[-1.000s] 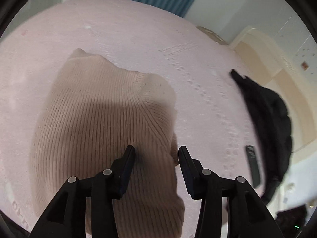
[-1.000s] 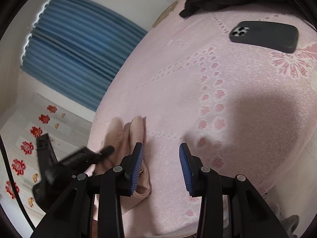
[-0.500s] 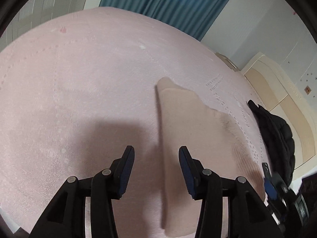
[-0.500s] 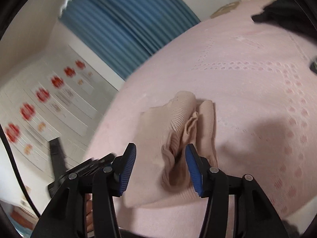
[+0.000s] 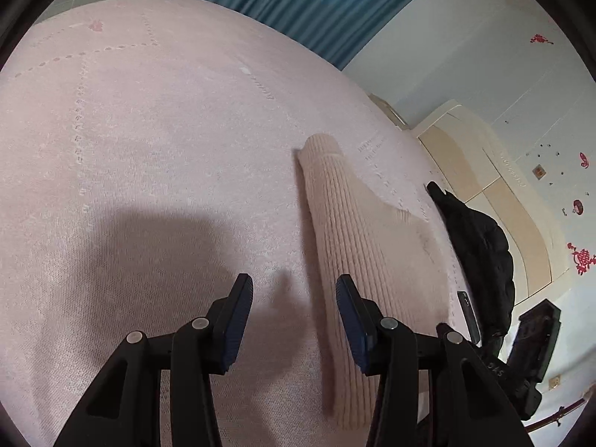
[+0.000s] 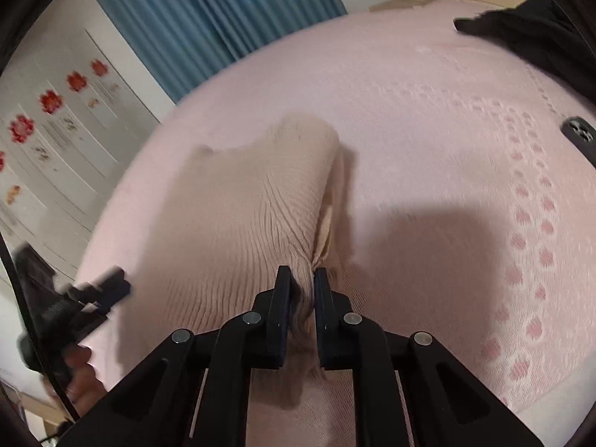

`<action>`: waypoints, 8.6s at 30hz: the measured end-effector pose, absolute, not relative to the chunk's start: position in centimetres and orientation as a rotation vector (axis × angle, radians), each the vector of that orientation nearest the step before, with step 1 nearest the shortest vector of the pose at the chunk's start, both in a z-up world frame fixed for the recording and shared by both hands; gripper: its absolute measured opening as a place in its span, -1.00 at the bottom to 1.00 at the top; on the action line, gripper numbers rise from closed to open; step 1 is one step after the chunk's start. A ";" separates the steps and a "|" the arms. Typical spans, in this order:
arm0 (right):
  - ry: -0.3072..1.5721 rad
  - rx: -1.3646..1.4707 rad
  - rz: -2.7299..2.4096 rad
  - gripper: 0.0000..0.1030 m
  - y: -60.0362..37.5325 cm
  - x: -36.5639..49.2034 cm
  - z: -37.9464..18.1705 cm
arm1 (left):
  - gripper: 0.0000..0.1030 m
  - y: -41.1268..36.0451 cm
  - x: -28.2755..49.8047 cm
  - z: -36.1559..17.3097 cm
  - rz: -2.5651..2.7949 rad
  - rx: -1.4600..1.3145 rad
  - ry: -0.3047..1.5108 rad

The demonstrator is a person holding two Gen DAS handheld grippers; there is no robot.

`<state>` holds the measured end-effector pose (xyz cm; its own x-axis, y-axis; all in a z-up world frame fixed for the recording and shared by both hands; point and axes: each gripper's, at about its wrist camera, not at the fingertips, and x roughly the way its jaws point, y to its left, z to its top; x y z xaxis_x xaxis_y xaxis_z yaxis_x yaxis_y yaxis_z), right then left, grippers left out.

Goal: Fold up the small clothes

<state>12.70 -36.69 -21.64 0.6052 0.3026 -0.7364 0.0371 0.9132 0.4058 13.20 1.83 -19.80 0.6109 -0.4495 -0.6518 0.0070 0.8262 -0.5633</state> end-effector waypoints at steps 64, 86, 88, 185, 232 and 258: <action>1.037 0.412 0.197 -0.22 -28.0 34.6 -21.8 | -0.14 9.6 15.2 -18.8 -0.023 -0.635 0.840; 0.838 0.436 0.408 -0.13 -31.2 25.9 -19.9 | -0.57 -3.8 16.1 -19.9 -0.097 -0.056 0.879; 0.845 0.435 0.443 -0.50 -30.3 26.3 -19.9 | -0.71 -2.6 16.0 -19.4 -0.091 -0.137 0.846; 0.876 0.337 0.214 -0.08 -31.1 35.7 -23.0 | 0.14 3.9 32.8 -23.0 -0.234 -0.597 0.901; 0.877 0.327 0.240 -0.07 -30.7 35.8 -23.0 | -0.23 6.9 41.6 -24.5 -0.251 -0.771 1.002; 0.818 0.458 0.386 -0.80 -30.7 36.5 -21.8 | 0.09 5.1 30.9 -21.4 -0.053 -0.591 0.866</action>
<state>36.52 -30.68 -21.76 0.6248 0.4950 -0.6039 -0.1516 0.8356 0.5280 30.86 5.10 -21.41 0.6566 -0.2775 -0.7013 -0.1895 0.8394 -0.5095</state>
